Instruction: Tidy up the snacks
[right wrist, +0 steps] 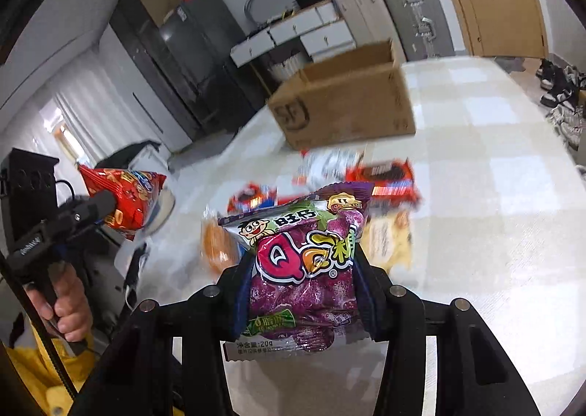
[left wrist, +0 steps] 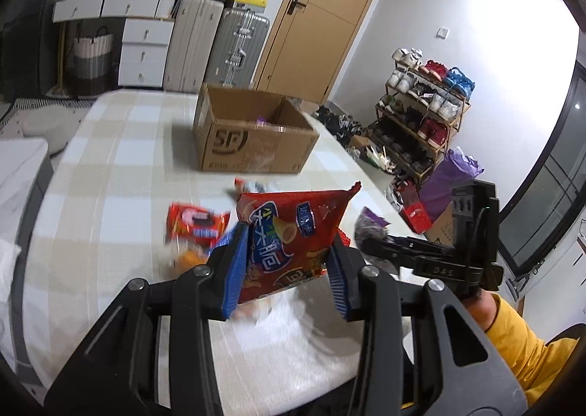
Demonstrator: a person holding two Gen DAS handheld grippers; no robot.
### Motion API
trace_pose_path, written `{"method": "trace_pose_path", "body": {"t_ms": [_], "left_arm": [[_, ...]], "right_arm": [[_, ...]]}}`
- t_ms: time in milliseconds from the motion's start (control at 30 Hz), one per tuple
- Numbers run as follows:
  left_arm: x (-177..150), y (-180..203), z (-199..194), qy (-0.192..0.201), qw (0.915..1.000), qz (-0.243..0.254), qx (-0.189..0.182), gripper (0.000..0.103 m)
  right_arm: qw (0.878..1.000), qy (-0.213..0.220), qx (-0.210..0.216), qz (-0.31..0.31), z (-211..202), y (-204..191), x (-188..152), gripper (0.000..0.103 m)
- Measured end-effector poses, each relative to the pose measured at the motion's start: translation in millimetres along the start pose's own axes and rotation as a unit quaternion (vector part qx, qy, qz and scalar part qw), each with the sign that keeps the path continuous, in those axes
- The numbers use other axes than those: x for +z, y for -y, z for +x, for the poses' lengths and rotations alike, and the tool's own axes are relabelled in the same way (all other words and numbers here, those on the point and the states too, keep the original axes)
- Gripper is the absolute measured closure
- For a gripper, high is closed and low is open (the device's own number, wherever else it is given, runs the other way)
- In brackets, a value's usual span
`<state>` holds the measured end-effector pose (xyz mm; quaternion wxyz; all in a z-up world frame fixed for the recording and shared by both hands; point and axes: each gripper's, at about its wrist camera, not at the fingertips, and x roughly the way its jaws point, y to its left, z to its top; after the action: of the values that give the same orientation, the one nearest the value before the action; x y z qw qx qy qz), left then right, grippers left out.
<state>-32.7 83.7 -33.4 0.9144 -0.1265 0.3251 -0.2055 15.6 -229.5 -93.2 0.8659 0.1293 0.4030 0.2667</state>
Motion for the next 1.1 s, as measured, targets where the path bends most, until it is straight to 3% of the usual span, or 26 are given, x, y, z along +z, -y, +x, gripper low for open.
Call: {"method": "trace_pose_path", "body": {"t_ms": [233,433,600,800,967,1100], "left_arm": [[39,2,8,0.023,0.9996,0.006,0.013,0.066],[71,8,13,0.04,0.9986,0.021,0.028,0.066],[102,11,15,0.073,0.9965,0.017,0.038,0.066],[137,22,29,0.086,0.9935,0.035,0.067,0.066],[171,22,32,0.114,0.9908,0.011,0.072,0.066],[188,24,47,0.121,0.9877,0.012,0.098,0.066]], "right_arm": [[0.998,0.055,0.028,0.005,-40,-6,44,0.055],[0.996,0.085,0.026,-0.031,-66,-23,81,0.055],[0.991,0.119,0.046,-0.037,-84,-30,111,0.055],[0.987,0.134,0.046,-0.071,-89,-54,148,0.055],[0.975,0.19,0.029,-0.108,-99,-79,170,0.055],[0.974,0.189,0.035,-0.117,-92,-87,192,0.055]]}}
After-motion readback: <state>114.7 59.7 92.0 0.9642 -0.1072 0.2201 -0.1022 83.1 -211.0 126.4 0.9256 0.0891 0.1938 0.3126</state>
